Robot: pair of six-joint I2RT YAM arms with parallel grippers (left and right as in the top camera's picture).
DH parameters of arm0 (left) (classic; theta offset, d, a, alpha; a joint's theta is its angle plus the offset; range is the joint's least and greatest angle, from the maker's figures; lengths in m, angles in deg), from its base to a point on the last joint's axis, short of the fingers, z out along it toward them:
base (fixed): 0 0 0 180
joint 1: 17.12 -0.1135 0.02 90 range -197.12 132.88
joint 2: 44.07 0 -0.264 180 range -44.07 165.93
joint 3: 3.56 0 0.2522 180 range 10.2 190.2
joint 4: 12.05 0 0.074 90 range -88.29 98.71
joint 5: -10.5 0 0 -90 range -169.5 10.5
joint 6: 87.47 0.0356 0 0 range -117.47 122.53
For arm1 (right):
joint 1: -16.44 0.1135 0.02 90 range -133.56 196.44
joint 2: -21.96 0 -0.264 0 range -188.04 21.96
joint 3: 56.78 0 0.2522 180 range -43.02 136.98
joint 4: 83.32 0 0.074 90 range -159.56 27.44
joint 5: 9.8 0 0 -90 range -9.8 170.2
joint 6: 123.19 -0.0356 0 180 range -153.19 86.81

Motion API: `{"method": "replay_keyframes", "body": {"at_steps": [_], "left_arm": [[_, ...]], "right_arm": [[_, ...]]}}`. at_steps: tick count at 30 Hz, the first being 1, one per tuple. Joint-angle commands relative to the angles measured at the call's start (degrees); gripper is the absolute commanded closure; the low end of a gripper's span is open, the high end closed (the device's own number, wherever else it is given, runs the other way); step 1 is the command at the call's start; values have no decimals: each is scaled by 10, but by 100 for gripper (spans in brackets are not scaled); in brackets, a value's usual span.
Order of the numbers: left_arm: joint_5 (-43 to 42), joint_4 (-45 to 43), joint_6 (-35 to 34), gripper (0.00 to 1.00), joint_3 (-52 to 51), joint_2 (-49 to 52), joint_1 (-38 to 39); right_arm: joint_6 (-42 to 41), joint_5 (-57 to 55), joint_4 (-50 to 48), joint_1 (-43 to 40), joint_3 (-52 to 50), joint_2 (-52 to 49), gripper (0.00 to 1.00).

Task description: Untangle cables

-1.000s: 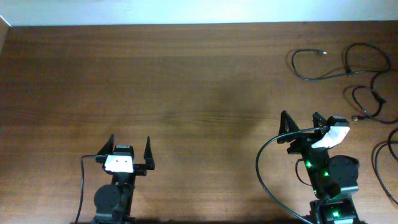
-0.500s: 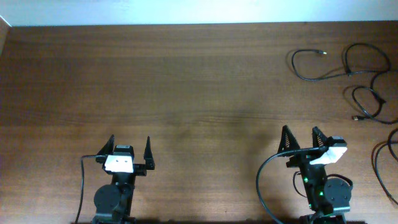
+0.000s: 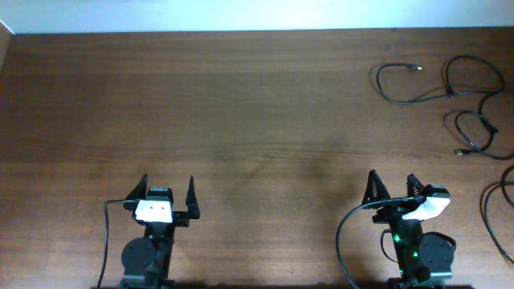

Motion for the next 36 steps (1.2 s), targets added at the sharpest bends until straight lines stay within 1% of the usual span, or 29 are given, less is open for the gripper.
{"method": "replay_keyframes", "body": {"at_steps": [1,6,10,11,14,16,18,36], "left_arm": [[-2,4,7,1,-1,-2,-3],[-2,4,7,1,-1,-2,-2],[-2,4,7,1,-1,-2,-2],[-2,4,7,1,-1,-2,-2],[-2,4,7,1,-1,-2,-2],[-2,4,7,1,-1,-2,-3],[-2,4,7,1,-1,-2,-3],[-2,4,7,1,-1,-2,-2]], "right_arm": [[34,0,3,-5,-3,7,1],[128,10,3,-5,-3,7,1],[157,-15,6,-5,-3,7,1],[179,-26,7,-5,-3,7,1],[189,-34,7,-5,-3,7,1],[250,-23,7,-5,-3,7,1],[272,-25,7,-5,-3,7,1],[276,-25,7,-5,-3,7,1]]}}
